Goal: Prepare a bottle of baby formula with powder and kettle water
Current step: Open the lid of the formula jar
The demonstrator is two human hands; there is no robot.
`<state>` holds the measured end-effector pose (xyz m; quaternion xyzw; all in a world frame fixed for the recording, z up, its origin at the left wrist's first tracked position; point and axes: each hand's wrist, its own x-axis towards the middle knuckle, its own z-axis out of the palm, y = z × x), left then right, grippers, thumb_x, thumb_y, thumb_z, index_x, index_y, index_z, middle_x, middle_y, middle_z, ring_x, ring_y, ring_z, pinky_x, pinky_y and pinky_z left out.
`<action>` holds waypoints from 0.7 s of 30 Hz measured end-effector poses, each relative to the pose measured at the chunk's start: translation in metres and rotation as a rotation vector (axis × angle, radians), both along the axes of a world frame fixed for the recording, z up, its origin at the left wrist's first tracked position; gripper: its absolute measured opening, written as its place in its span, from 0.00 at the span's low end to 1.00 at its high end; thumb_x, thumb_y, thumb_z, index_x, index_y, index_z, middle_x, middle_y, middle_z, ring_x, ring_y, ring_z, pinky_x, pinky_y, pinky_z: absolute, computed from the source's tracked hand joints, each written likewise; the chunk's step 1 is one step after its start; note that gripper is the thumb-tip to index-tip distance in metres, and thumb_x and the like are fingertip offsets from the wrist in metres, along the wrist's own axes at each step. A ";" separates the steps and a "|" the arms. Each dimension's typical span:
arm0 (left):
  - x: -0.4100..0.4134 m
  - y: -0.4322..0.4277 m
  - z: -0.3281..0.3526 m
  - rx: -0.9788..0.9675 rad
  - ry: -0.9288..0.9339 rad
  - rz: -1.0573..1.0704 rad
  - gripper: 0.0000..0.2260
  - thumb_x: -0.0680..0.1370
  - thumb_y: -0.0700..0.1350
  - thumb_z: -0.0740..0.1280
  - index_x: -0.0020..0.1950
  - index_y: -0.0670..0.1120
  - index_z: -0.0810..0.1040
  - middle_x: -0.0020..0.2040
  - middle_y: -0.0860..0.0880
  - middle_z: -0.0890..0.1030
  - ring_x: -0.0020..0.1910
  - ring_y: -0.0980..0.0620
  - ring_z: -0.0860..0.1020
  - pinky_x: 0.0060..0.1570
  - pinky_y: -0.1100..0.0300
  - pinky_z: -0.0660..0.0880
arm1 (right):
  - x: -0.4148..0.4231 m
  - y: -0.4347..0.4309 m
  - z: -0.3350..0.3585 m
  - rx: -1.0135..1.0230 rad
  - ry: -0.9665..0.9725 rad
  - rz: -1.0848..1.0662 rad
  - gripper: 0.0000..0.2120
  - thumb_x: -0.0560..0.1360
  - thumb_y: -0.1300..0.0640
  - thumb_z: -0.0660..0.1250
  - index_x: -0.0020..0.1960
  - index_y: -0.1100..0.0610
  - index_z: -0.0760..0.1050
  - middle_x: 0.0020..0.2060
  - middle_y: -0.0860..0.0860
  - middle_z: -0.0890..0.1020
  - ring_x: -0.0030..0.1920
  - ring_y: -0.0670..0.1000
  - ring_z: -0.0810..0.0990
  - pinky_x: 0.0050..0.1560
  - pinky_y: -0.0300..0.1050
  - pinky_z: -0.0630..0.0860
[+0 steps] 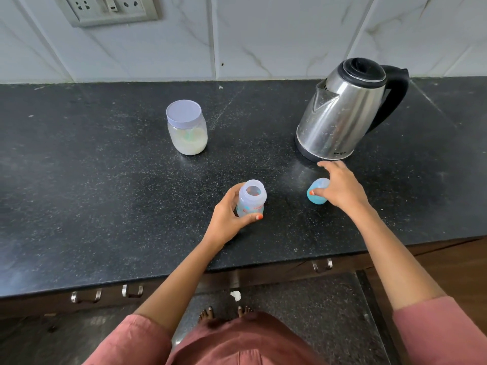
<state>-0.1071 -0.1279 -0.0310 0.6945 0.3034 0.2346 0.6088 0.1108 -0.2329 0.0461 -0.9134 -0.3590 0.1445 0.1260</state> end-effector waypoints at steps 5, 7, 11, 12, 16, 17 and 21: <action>-0.008 0.009 -0.002 -0.065 -0.074 -0.006 0.35 0.64 0.34 0.76 0.66 0.50 0.65 0.64 0.54 0.72 0.65 0.61 0.69 0.65 0.70 0.63 | -0.016 0.029 0.009 0.119 0.019 0.144 0.28 0.70 0.56 0.72 0.68 0.53 0.67 0.65 0.53 0.70 0.63 0.54 0.72 0.60 0.55 0.73; -0.014 0.019 0.001 -0.039 -0.094 0.032 0.32 0.65 0.35 0.75 0.65 0.50 0.67 0.65 0.52 0.72 0.65 0.62 0.69 0.65 0.71 0.63 | -0.024 0.048 0.011 0.193 0.098 0.206 0.24 0.70 0.57 0.71 0.65 0.54 0.70 0.62 0.53 0.73 0.59 0.51 0.74 0.58 0.49 0.73; -0.028 0.048 0.008 0.065 -0.096 0.277 0.20 0.71 0.39 0.72 0.60 0.50 0.72 0.59 0.52 0.77 0.60 0.61 0.74 0.65 0.65 0.67 | -0.041 0.093 0.016 0.289 0.269 0.310 0.19 0.70 0.60 0.71 0.61 0.58 0.74 0.57 0.55 0.78 0.52 0.48 0.76 0.55 0.41 0.74; -0.031 0.057 0.009 0.091 -0.091 0.348 0.18 0.72 0.39 0.71 0.59 0.50 0.73 0.58 0.53 0.77 0.59 0.60 0.75 0.65 0.62 0.67 | -0.044 0.105 0.015 0.296 0.306 0.327 0.19 0.70 0.61 0.71 0.60 0.58 0.75 0.57 0.55 0.79 0.51 0.48 0.76 0.56 0.41 0.74; -0.038 0.102 0.013 0.154 -0.055 0.481 0.19 0.73 0.38 0.70 0.62 0.48 0.71 0.60 0.52 0.74 0.61 0.58 0.73 0.66 0.58 0.68 | -0.052 0.154 0.009 0.270 0.426 0.376 0.20 0.70 0.60 0.71 0.62 0.58 0.74 0.58 0.55 0.79 0.53 0.47 0.76 0.56 0.39 0.72; -0.038 0.114 0.014 0.156 -0.046 0.482 0.22 0.72 0.38 0.71 0.63 0.47 0.69 0.62 0.52 0.73 0.62 0.58 0.71 0.66 0.59 0.67 | -0.053 0.166 0.008 0.259 0.450 0.380 0.22 0.70 0.60 0.71 0.63 0.58 0.73 0.60 0.55 0.78 0.54 0.47 0.76 0.56 0.38 0.72; -0.033 0.156 0.014 0.120 0.007 0.382 0.33 0.70 0.38 0.74 0.69 0.47 0.61 0.65 0.56 0.66 0.65 0.59 0.64 0.65 0.61 0.63 | -0.062 0.205 0.001 0.221 0.501 0.422 0.31 0.68 0.60 0.73 0.69 0.58 0.65 0.65 0.55 0.73 0.63 0.53 0.72 0.61 0.42 0.70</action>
